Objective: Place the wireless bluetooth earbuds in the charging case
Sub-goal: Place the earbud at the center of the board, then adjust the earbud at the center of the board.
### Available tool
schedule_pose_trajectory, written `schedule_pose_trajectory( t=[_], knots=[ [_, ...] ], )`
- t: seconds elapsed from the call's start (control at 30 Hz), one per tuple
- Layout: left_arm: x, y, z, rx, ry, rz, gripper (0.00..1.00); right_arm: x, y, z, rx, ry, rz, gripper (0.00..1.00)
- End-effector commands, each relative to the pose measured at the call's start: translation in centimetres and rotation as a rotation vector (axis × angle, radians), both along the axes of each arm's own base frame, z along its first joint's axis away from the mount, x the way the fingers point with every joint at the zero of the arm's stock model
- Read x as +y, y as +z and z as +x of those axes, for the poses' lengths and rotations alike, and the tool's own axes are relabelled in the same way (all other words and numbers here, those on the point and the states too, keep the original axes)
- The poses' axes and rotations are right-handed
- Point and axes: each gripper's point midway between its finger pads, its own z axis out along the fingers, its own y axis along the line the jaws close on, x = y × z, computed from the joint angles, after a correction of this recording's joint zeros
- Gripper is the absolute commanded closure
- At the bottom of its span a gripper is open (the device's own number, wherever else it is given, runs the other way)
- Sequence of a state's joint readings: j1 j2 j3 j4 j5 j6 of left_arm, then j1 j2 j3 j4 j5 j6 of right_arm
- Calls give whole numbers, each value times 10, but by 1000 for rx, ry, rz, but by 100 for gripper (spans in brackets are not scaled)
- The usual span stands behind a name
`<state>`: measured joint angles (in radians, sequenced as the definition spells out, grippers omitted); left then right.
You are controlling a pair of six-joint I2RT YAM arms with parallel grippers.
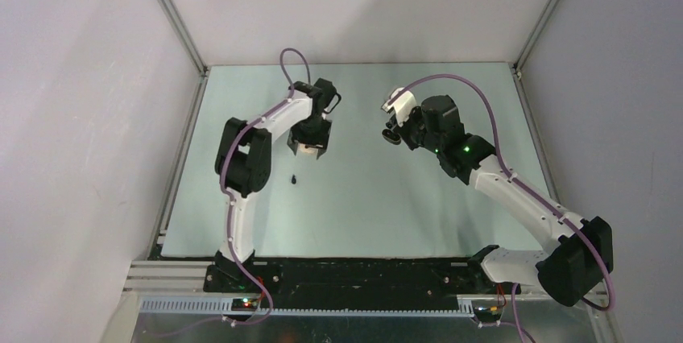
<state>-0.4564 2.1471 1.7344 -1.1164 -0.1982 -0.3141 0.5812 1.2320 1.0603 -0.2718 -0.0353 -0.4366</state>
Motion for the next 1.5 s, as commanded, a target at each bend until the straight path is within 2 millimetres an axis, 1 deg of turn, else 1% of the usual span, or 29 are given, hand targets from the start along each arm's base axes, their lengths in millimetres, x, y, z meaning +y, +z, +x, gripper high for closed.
schedule_pose_trajectory(
  t=[0.0, 0.03, 0.07, 0.1, 0.13, 0.17, 0.2, 0.23, 0.3, 0.33, 0.37, 0.43, 0.47, 0.5, 0.53, 0.6, 0.63, 0.73, 0.77, 0.83, 1.0, 1.1, 1.2, 1.27, 1.33, 1.37, 1.4, 1.43, 1.47],
  knots=[
    [-20, 41, 16, -117, -7, -123, 29, 0, 21, 1, -70, 15, 10, 100],
    [-19, 54, 16, -146, -5, -138, 28, -2, 21, 1, -70, 15, 1, 100],
    [-16, 56, 12, -149, -1, -138, 28, -4, 21, 1, -75, 13, -10, 100],
    [-13, 69, 12, -186, 5, -151, 29, -7, 20, 2, -74, 5, -19, 100],
    [-7, 65, 8, -184, 14, -148, 29, -9, 19, 2, -73, 4, -28, 100],
    [-1, 67, 1, -190, 19, -143, 29, -11, 18, 3, -72, -2, -32, 100],
    [6, 66, -1, -189, 33, -136, 29, -13, 18, 4, -72, -3, -38, 100],
    [13, 62, -11, -175, 45, -124, 29, -15, 18, 5, -73, -8, -41, 100],
    [29, 54, -22, -147, 79, -112, 31, -15, 18, 6, -81, -2, -53, 100],
    [35, 51, -25, -132, 102, -128, 33, -15, 18, 7, -86, 0, -54, 100],
    [39, 44, -31, -103, 114, -135, 33, -15, 18, 7, -90, 3, -62, 100],
    [35, 33, -39, -37, 119, -224, 36, -15, 17, 9, -96, 8, -71, 100],
    [25, 30, -43, 6, 114, -305, 37, -15, 17, 10, -99, 8, -75, 100],
    [21, 27, -44, 19, 89, -341, 37, -14, 15, 11, -97, 11, -80, 100],
    [10, 26, -47, 49, 74, -407, 38, -14, 15, 12, -100, 10, -81, 100],
    [-1, 24, -48, 71, 42, -469, 39, -13, 14, 14, -97, 10, -83, 100],
    [-1, 22, -47, 74, 42, -464, 39, -12, 15, 15, -95, 9, -80, 100],
    [17, 10, -43, 56, 76, -351, 39, -12, 15, 15, -97, 10, -82, 100],
    [23, 5, -43, 54, 83, -312, 41, -12, 15, 16, -98, 11, -83, 100],
    [29, -4, -47, 75, 85, -278, 45, -14, 14, 17, -96, 4, -90, 100],
    [39, -22, -60, 129, 92, -225, 48, -18, 12, 18, -92, -5, -95, 100],
    [41, -27, -61, 143, 94, -211, 54, -20, 12, 19, -90, -10, -93, 100],
    [39, -31, -61, 155, 92, -213, 57, -19, 11, 20, -88, -8, -92, 100],
    [39, -33, -60, 160, 88, -214, 63, -19, 11, 21, -88, -10, -92, 100],
    [38, -35, -59, 164, 80, -216, 74, -19, 10, 21, -85, -8, -92, 100],
    [38, -36, -59, 169, 70, -215, 78, -18, 9, 21, -83, -6, -93, 100],
    [38, -37, -58, 172, 65, -218, 86, -18, 9, 22, -83, -6, -93, 100],
    [37, -36, -58, 172, 47, -222, 89, -18, 8, 22, -83, -5, -94, 100],
    [35, -34, -58, 171, 31, -234, 97, -19, 8, 22, -82, -6, -95, 100]
  ],
)
